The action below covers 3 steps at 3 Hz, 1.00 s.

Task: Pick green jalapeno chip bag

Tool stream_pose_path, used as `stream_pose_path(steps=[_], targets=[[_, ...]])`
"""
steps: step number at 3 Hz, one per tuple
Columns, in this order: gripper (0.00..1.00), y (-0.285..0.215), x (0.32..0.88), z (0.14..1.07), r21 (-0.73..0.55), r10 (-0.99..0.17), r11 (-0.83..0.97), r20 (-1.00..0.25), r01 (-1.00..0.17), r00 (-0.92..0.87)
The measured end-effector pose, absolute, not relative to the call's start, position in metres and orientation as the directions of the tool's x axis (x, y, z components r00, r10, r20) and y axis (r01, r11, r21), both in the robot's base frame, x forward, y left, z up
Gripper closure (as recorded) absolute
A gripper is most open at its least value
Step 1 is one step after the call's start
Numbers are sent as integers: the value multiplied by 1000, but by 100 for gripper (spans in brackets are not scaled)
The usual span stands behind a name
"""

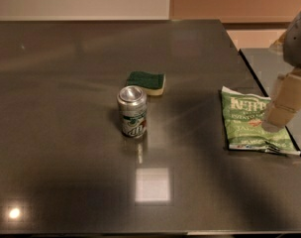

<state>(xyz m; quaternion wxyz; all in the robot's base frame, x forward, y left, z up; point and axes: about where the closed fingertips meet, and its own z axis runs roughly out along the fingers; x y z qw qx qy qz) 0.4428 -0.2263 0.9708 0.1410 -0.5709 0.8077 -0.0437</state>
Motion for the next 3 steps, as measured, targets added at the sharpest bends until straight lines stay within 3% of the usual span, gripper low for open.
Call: stream_pose_path(steps=[3], targets=[[0, -271, 455, 917, -179, -678, 733, -106, -657, -727]])
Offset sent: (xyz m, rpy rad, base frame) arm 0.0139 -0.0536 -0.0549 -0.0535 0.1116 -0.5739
